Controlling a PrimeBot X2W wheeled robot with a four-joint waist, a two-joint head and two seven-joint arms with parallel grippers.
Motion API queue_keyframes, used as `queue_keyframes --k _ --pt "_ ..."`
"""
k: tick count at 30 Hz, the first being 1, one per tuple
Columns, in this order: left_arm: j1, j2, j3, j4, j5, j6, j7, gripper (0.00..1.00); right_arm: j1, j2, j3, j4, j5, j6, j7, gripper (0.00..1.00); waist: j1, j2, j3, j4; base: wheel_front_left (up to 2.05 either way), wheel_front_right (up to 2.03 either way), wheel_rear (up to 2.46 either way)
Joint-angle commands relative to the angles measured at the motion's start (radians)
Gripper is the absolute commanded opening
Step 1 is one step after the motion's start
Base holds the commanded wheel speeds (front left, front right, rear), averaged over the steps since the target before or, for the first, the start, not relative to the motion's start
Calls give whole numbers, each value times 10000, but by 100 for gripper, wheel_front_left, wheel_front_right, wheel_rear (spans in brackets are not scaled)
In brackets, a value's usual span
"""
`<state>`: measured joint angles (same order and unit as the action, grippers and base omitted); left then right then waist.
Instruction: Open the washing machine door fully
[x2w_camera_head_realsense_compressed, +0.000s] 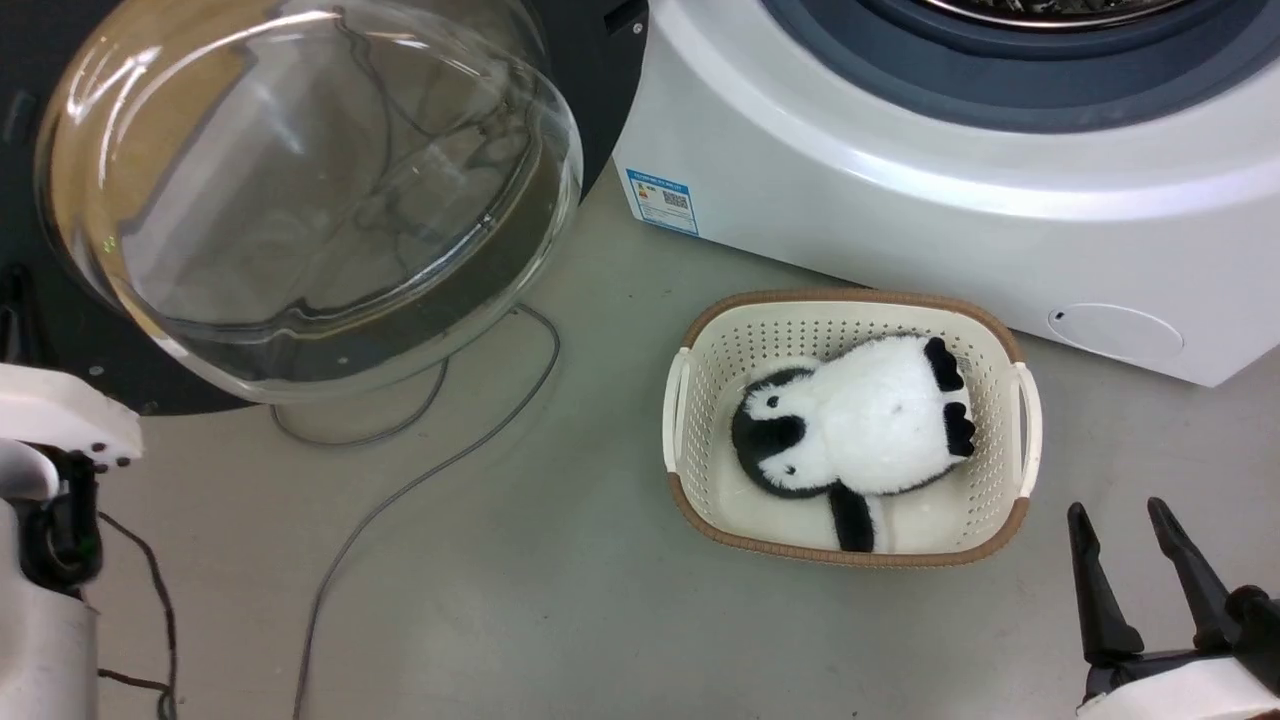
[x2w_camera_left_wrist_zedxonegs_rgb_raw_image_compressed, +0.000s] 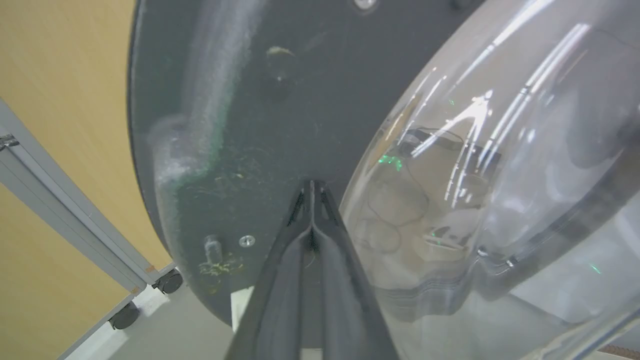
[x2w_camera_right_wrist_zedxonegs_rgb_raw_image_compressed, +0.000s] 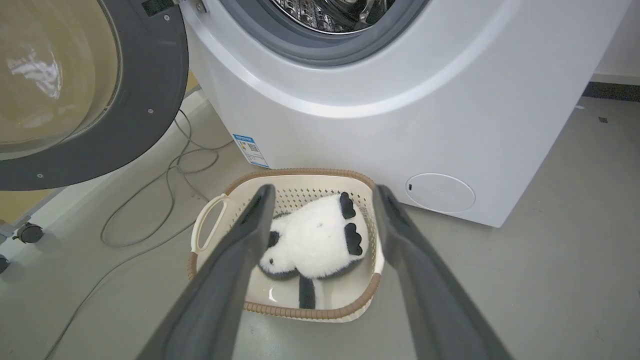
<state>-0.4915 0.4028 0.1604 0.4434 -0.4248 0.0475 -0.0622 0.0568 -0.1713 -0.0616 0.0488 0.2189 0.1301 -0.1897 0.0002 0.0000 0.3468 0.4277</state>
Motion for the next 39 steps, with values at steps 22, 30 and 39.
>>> queue_keyframes --k 22,30,39 --pt "-140 84 -1191 651 649 -750 -1247 0 61 435 92 589 147 6 -391 100 -2 0 -1382 -133 0 0 0" --pt "734 -342 -1893 -882 941 -694 -1010 0 19 663 -151 668 307 6 -596 100 -2 0 -2175 -616 0 0 0" --pt "2432 -861 -2539 -2812 1116 -487 -1016 0 210 639 -209 406 354 6 -699 100 -2 0 -3058 -1532 0 0 0"
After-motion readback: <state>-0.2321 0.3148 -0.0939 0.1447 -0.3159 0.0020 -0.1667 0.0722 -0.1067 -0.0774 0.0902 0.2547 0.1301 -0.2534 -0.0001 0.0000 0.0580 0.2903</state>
